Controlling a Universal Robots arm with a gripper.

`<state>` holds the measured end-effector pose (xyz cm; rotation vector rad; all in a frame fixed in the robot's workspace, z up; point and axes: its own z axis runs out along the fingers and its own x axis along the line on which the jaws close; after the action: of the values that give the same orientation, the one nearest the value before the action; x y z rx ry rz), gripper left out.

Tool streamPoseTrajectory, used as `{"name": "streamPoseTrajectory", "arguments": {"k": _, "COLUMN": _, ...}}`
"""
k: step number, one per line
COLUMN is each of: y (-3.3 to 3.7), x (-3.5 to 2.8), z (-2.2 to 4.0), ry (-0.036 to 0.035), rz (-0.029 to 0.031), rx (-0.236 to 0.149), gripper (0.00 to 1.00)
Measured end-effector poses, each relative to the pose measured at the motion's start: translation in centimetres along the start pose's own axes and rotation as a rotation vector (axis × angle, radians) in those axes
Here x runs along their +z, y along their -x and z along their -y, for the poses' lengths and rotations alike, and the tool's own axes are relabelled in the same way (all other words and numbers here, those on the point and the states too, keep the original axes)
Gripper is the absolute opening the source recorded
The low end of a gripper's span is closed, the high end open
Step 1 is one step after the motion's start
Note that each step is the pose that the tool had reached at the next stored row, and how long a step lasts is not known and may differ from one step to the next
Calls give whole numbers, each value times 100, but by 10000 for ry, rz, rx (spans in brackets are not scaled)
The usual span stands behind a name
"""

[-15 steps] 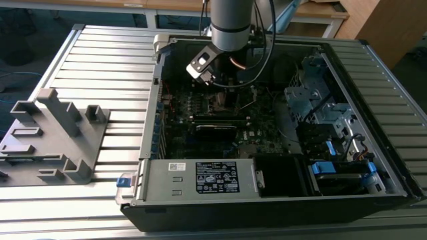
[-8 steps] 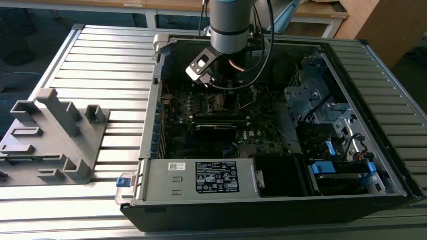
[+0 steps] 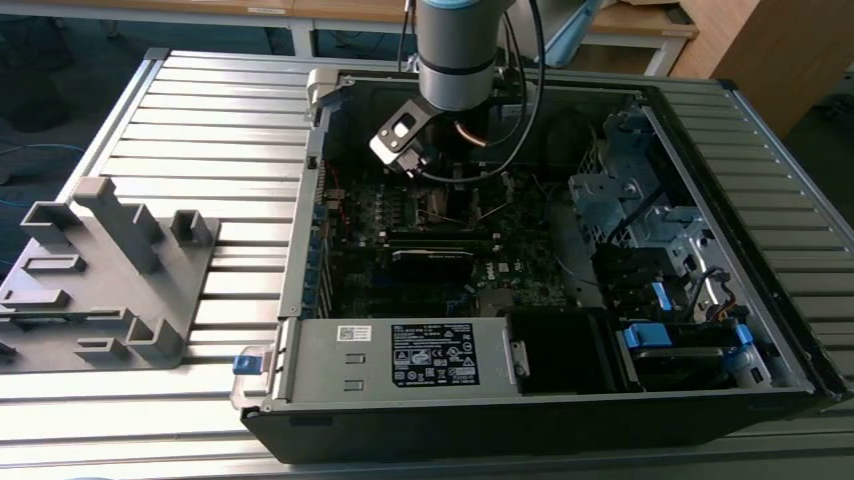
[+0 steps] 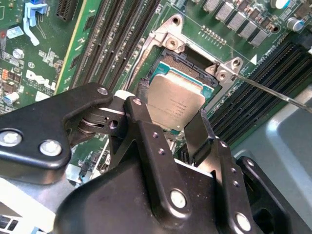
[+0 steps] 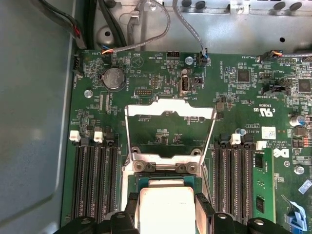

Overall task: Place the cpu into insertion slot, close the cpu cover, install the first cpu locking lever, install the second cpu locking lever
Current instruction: 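Place the cpu into insertion slot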

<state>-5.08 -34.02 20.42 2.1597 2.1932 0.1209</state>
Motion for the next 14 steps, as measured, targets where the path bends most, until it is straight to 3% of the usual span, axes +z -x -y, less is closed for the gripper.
{"name": "streamPoseTrajectory", "arguments": {"k": 14, "y": 1, "x": 51, "z": 19, "ry": 3, "rz": 28, "rx": 276, "gripper": 54}}
